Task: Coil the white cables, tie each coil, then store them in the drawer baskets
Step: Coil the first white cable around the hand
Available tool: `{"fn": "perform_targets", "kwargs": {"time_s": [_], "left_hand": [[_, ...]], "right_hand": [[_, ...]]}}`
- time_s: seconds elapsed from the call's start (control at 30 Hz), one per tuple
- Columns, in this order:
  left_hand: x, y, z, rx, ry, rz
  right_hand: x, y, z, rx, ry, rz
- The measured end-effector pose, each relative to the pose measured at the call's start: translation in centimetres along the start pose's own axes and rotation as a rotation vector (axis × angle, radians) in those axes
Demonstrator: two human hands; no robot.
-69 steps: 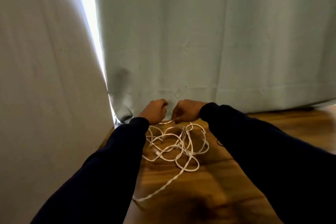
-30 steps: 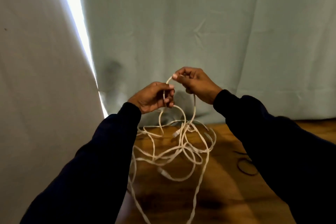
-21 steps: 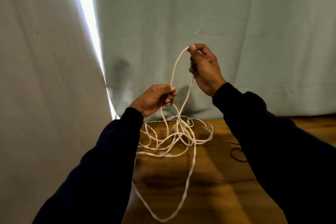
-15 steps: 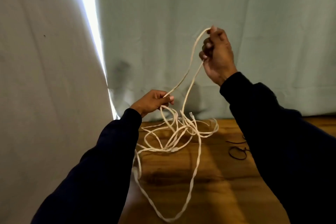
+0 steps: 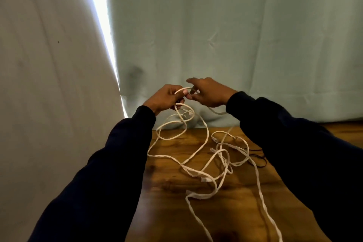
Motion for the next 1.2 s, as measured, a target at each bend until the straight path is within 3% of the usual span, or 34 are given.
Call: {"fn": "perform_targets", "kwargs": {"time_s": [0.23, 0.47, 0.6, 0.7, 0.8, 0.83, 0.93, 1.0, 1.1, 1.2], "left_hand": [[-0.7, -0.2, 0.9, 0.000, -0.035, -0.058], [-1.5, -0.1, 3.3, 0.190, -0.060, 0.014], [-2.3, -0.4, 4.9, 0.247, -0.085, 0.000], [-2.5, -0.5, 4.3, 0.281, -0.073, 0.011], [-2.4, -0.4, 3.5, 0.278, -0.061, -0.018], [-2.4, -0.3, 3.4, 0.283, -0.056, -0.036], [-2.1, -0.3, 3.3, 0.308, -0.039, -0.065], [-2.0, -0.2, 3.3, 0.329, -0.027, -0.075], [-2.3, 0.5, 3.3, 0.336, -0.014, -0.074], [-2.8, 0.3, 4.3, 0.277, -0.002, -0.147]], "right_hand": [[0.3, -2.1, 0.1, 0.403, -0.051, -0.319], [-0.2, -5.6, -0.4, 0.902, 0.133, -0.773], [-0.8, -7.2, -1.7, 0.932, 0.186, -0.870], [-1.0, -6.8, -1.6, 0.648, 0.165, -0.795], [-0.5, -5.3, -1.1, -0.028, 0.228, -0.539], [-0.6, -4.8, -0.3, -0.230, 0.218, -0.520], [-1.4, -3.4, 3.7, -0.653, -0.057, -0.639], [-1.2, -1.0, 5.2, -0.873, -0.262, -0.540], [-0.9, 1.8, 5.5, -1.023, -0.302, -0.337], [-0.1, 1.6, 4.7, -0.972, -0.238, -0.249]]}}
Point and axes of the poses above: each hand's wrist, its own x-axis towards the middle knuckle, its own y-axis out of the palm, z = x × y, the point moved 4 cm from there along x, towards the middle knuckle, and after that the axes turned 1 degree about y, right-handed, at the moved point
